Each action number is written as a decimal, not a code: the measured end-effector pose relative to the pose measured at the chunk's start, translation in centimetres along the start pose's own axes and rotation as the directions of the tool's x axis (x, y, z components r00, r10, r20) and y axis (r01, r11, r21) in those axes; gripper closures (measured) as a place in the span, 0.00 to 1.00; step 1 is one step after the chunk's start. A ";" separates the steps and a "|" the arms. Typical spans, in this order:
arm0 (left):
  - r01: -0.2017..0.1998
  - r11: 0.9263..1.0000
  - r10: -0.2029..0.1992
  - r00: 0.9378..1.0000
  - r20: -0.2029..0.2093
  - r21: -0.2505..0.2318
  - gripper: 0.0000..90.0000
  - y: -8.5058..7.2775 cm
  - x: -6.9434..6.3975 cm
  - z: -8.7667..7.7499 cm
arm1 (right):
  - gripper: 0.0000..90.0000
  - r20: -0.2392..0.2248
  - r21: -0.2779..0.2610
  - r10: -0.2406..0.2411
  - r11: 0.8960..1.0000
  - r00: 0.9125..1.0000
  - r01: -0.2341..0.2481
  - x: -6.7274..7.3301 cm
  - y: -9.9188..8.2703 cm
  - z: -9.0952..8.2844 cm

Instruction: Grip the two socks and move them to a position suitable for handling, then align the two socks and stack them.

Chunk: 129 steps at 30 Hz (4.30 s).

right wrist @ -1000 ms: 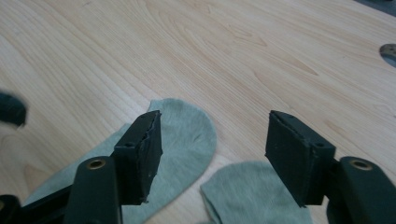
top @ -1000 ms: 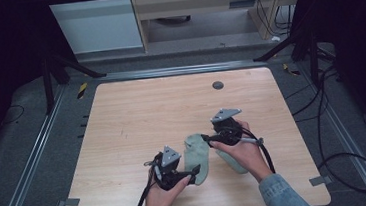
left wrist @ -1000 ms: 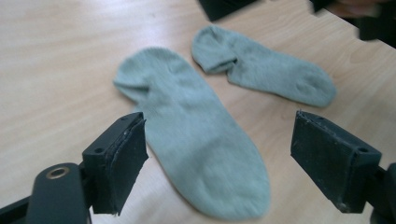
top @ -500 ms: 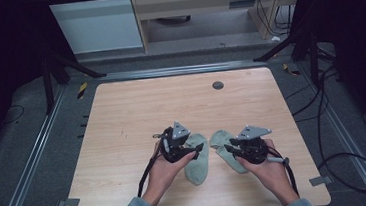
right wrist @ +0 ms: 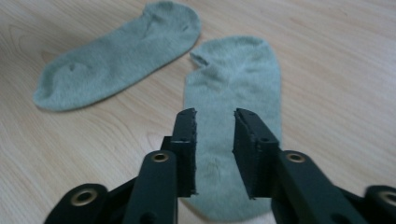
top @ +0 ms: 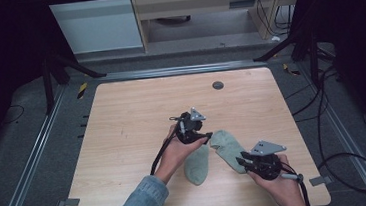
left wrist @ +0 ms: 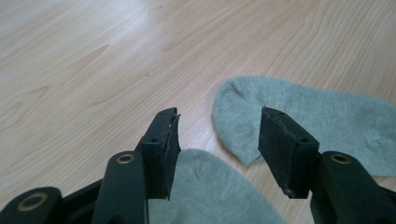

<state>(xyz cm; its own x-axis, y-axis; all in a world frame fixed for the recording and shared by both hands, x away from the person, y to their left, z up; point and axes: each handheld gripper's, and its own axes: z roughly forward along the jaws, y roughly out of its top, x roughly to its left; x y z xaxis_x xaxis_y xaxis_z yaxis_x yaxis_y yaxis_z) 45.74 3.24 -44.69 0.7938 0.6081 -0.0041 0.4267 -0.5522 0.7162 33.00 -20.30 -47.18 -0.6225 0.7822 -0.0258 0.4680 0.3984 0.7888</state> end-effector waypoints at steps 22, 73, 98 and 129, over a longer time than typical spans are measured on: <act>0.031 0.994 -0.031 1.000 -0.001 0.103 0.56 0.4 0.5 5.8 | 0.67 0.047 0.042 -0.015 0.999 0.999 0.013 0.2 -4.3 -0.7; -0.002 0.998 0.000 1.000 0.027 0.058 0.99 1.2 1.6 0.5 | 0.97 -0.068 0.006 -0.120 0.993 0.990 0.121 3.6 0.6 -0.4; -0.017 0.998 0.015 1.000 0.027 0.064 0.99 -0.2 4.3 -3.0 | 0.98 -0.179 -0.009 -0.186 0.982 0.966 0.188 8.1 3.7 2.8; -0.046 0.990 0.036 0.997 0.074 0.136 0.98 -1.8 4.9 -1.9 | 0.98 -0.240 0.013 -0.191 0.980 0.952 0.200 10.5 3.3 5.3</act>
<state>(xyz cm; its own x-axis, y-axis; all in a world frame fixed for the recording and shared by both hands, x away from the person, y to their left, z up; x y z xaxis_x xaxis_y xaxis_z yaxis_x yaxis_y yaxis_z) 48.00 8.32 -44.68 0.8387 0.5438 -0.0299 0.4446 -0.6520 0.6142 31.34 -8.26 -48.09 -0.8322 0.5538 -0.0282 0.3422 0.5529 0.7597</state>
